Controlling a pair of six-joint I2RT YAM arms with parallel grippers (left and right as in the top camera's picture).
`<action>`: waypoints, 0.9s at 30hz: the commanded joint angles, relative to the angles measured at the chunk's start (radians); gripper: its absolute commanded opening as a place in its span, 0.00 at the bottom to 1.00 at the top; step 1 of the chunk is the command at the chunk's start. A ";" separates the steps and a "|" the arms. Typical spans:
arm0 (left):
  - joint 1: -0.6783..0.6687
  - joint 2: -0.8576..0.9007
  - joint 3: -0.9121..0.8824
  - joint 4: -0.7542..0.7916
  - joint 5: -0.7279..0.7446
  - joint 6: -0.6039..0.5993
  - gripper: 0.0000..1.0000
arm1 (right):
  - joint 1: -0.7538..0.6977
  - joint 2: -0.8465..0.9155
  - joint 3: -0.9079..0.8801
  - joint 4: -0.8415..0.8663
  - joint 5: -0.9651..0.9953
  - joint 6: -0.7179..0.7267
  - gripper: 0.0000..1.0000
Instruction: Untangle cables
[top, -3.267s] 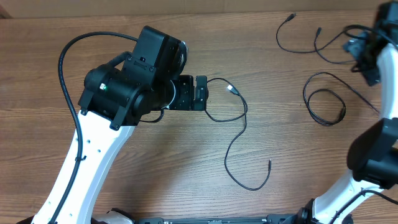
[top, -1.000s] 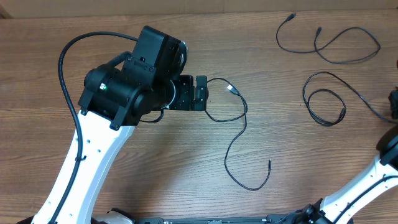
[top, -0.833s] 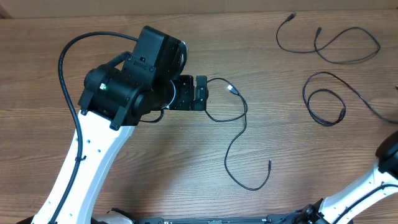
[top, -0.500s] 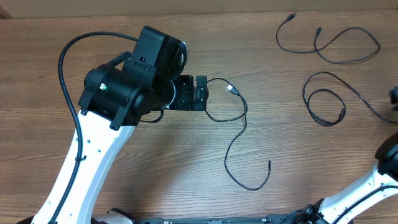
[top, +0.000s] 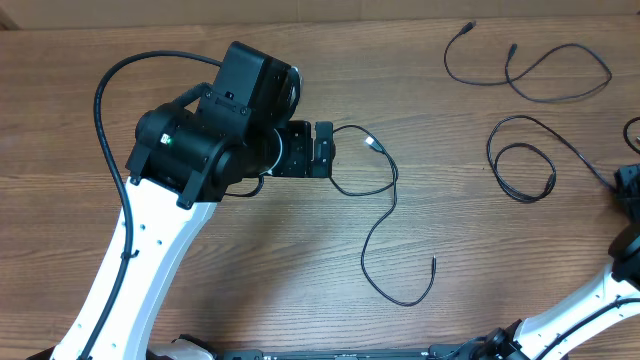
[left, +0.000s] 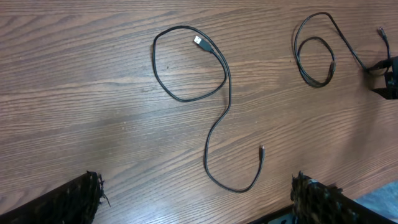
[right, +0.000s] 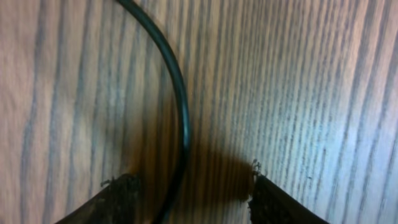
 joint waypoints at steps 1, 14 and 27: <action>0.005 -0.017 0.001 0.001 -0.006 -0.014 0.99 | 0.000 0.001 -0.018 0.023 -0.026 -0.027 0.56; 0.005 -0.017 0.001 0.001 -0.006 -0.014 1.00 | -0.016 -0.012 0.077 -0.061 -0.062 -0.051 0.04; 0.005 -0.017 0.001 0.001 -0.006 -0.014 1.00 | -0.010 -0.246 0.202 -0.160 -0.371 -0.330 0.04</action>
